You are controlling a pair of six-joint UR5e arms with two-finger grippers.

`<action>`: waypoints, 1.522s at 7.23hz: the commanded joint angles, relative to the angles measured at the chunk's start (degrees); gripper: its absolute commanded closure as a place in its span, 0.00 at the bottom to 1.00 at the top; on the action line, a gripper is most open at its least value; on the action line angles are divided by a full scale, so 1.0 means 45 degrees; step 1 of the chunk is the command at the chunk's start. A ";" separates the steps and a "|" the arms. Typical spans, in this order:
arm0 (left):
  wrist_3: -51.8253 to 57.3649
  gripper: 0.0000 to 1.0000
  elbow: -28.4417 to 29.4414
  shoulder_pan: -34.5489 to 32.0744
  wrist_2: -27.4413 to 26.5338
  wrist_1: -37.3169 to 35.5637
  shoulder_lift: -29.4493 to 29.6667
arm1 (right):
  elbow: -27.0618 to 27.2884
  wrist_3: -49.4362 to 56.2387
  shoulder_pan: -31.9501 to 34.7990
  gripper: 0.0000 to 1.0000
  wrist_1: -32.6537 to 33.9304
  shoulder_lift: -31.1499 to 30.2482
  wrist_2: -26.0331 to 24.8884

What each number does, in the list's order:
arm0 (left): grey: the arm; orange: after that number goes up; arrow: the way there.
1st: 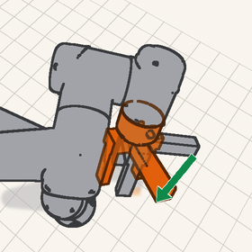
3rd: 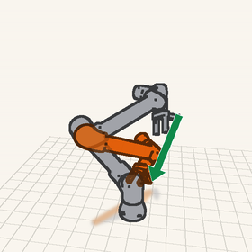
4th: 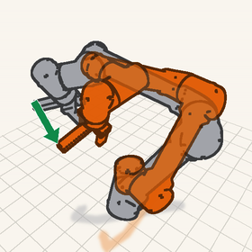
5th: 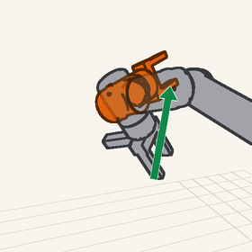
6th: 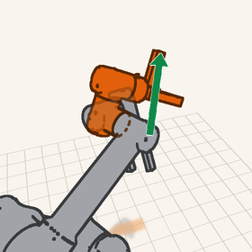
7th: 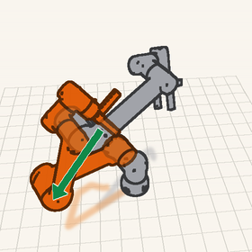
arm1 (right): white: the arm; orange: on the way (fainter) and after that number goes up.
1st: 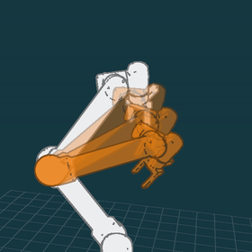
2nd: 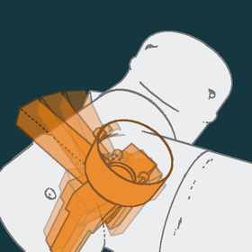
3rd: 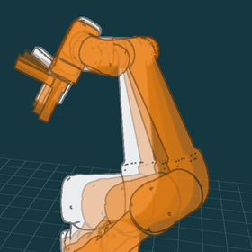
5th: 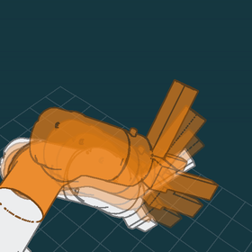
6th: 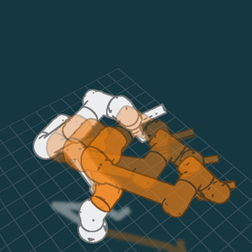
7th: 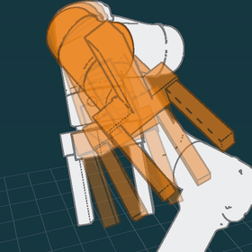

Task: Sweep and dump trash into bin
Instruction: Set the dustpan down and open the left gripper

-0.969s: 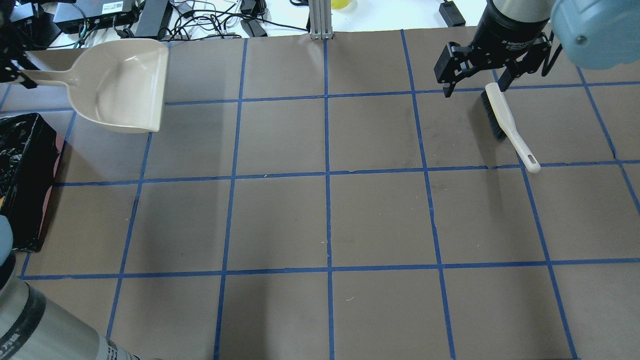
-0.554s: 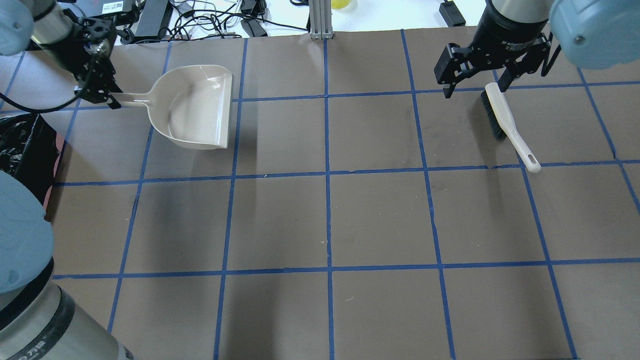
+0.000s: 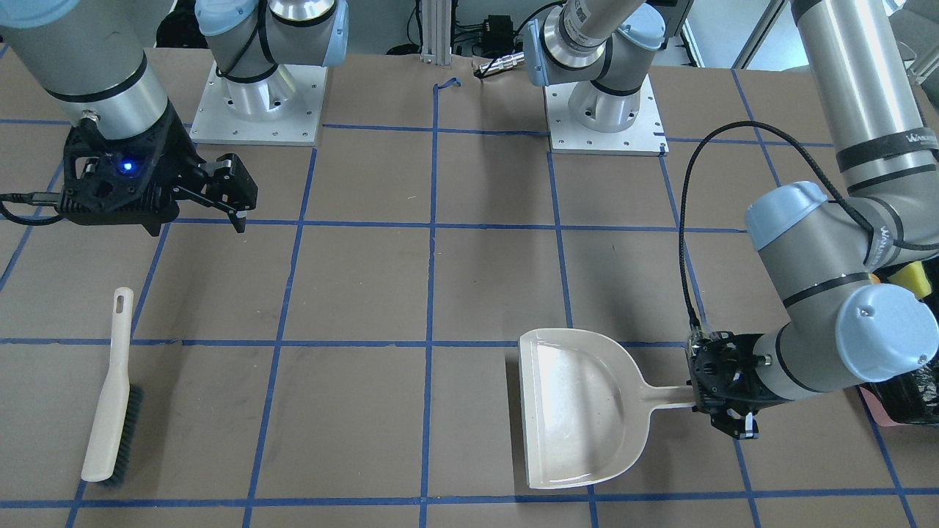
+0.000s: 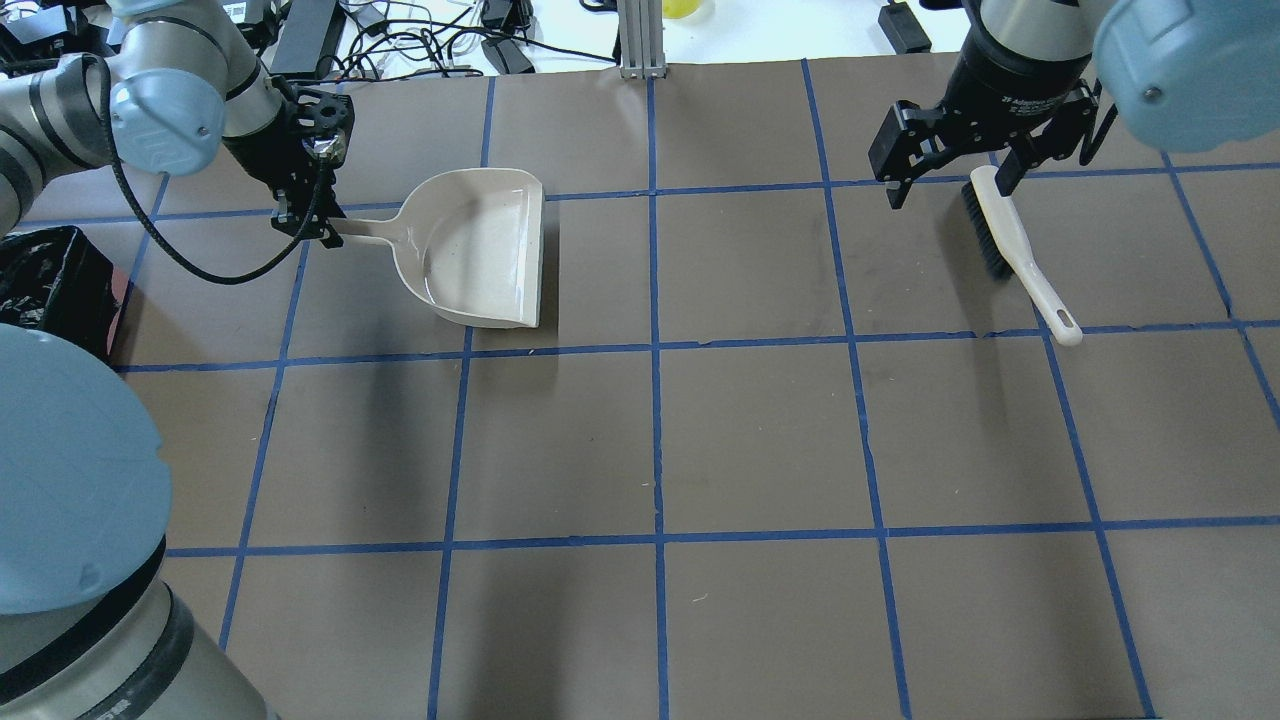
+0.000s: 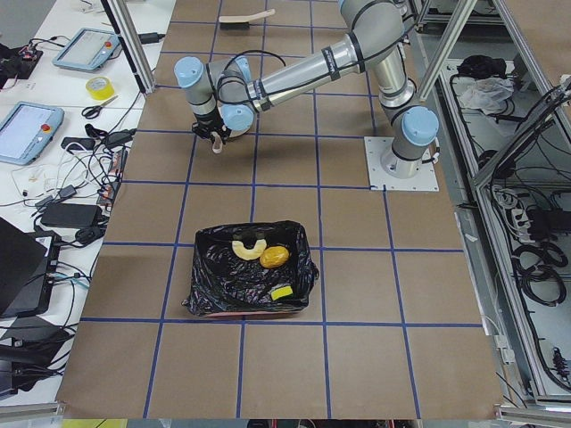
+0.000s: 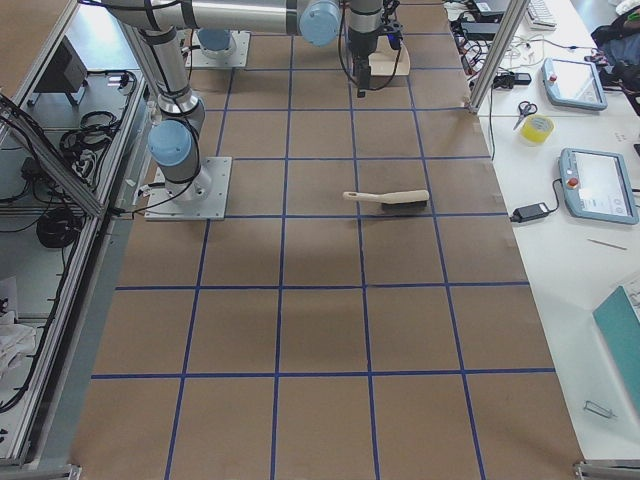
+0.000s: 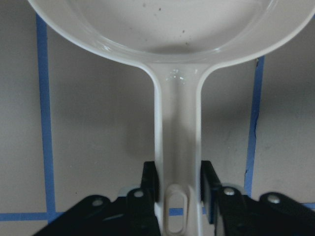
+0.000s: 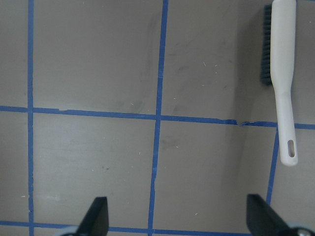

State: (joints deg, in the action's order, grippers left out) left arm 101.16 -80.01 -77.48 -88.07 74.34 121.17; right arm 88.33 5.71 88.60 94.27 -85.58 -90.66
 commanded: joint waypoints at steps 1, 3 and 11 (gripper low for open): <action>0.0893 1.00 0.0006 0.0108 -0.0425 -0.0636 0.0182 | 0.0058 0.0058 -0.0001 0.00 0.0067 -0.0007 -0.0049; 0.0705 1.00 -0.0111 0.0303 -0.0526 -0.0739 0.0377 | 0.0058 0.0059 -0.0001 0.00 0.0165 -0.0026 -0.0010; -0.0527 0.00 0.0684 0.0011 -0.0312 0.0094 -0.0360 | 0.0097 0.0078 -0.0001 0.00 0.0184 -0.0026 -0.0030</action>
State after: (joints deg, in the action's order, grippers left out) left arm 99.97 -78.93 -77.14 -90.05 72.25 121.55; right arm 88.77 6.07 88.59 95.10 -85.70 -90.82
